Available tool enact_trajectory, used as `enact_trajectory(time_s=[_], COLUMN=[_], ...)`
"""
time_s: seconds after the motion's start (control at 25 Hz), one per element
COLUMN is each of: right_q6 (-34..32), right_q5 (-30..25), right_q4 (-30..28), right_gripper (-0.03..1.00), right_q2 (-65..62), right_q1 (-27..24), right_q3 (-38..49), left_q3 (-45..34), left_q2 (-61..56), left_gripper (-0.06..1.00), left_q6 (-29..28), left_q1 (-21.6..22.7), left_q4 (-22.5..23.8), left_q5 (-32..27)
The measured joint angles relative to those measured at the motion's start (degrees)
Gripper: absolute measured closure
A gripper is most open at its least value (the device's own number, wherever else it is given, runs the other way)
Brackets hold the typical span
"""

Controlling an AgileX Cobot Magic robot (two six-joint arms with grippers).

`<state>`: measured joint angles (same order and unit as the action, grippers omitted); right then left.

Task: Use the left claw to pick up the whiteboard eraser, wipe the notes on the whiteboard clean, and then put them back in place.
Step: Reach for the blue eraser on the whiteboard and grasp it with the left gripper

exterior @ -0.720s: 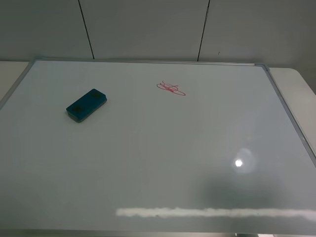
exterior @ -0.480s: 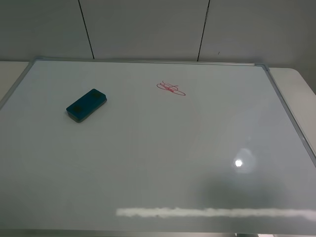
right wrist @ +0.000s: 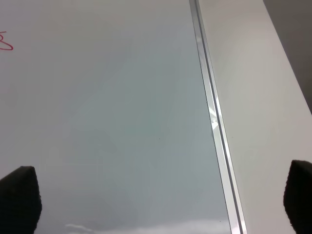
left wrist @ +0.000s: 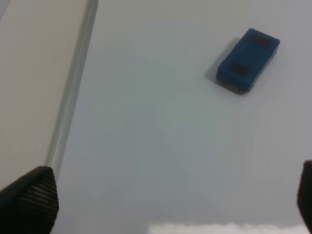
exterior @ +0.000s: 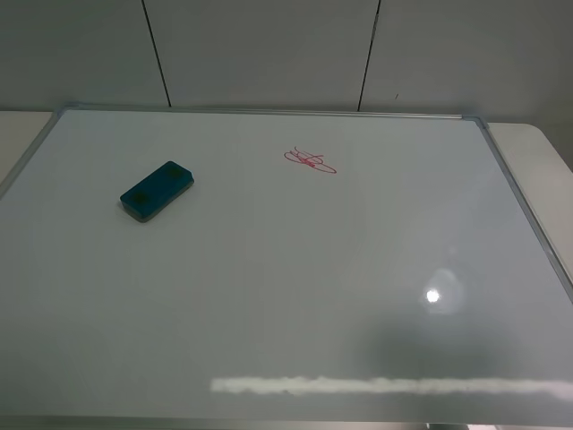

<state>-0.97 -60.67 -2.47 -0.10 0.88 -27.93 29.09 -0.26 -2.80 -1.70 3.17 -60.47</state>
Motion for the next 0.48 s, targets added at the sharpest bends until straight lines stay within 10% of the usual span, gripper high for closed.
enact_trajectory(time_s=[0.48], right_q6=[0.0], right_q5=[0.0], right_q4=[0.0], right_gripper=[-0.03], right_q2=[0.0], right_q1=[0.0], right_q3=[0.0], left_q3=[0.0], left_q2=[2.63], left_gripper=[-0.05], left_q6=[-0.95], left_q1=[0.0], left_q4=[0.19], left_q5=[0.0])
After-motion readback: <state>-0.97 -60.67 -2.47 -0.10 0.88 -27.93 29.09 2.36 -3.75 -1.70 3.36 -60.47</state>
